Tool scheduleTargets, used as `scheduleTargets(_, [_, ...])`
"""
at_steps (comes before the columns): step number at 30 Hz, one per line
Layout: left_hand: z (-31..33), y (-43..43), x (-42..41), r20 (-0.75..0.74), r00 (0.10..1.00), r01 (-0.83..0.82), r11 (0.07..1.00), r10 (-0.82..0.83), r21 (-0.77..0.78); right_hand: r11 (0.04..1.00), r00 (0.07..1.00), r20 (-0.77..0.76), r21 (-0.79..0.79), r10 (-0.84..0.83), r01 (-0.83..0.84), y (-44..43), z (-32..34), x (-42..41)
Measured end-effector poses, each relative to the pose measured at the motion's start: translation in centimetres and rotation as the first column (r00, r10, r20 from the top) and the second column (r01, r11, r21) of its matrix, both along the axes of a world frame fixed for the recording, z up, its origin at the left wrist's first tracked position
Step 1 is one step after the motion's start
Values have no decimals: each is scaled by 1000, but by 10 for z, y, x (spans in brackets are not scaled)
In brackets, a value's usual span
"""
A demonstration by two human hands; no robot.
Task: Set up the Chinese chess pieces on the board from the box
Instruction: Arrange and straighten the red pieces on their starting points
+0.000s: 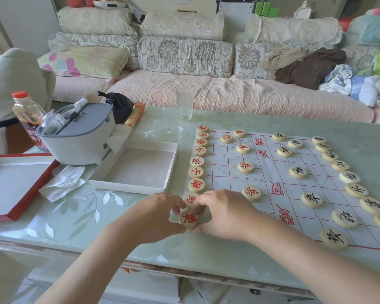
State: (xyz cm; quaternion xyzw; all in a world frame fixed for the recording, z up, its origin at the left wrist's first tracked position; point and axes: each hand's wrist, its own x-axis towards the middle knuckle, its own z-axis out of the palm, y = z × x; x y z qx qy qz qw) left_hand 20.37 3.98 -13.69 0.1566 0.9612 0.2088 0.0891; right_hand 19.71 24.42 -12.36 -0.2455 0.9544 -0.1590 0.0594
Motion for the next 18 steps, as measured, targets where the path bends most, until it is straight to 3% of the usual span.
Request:
scheduleTargets(3, [9,0,-5,-33,999,-34,999,35,30,987,997,8,-137,-78,79,10,15,-15])
scheduleTargets(6, [14,5,-20,-195,979,-38,996,52,75,979,988,-75,-163,-138,124,19,21,-43])
scheduleTargets(13, [6,16,-62,-288,957,0,996,-25,-90,968,990,-55,222,130,-114,7,7,-80])
scheduleTargets(18, [0,12,-73,-280,958,38,995,-64,-97,940,979,-62,298,193,-166,1,5,-90])
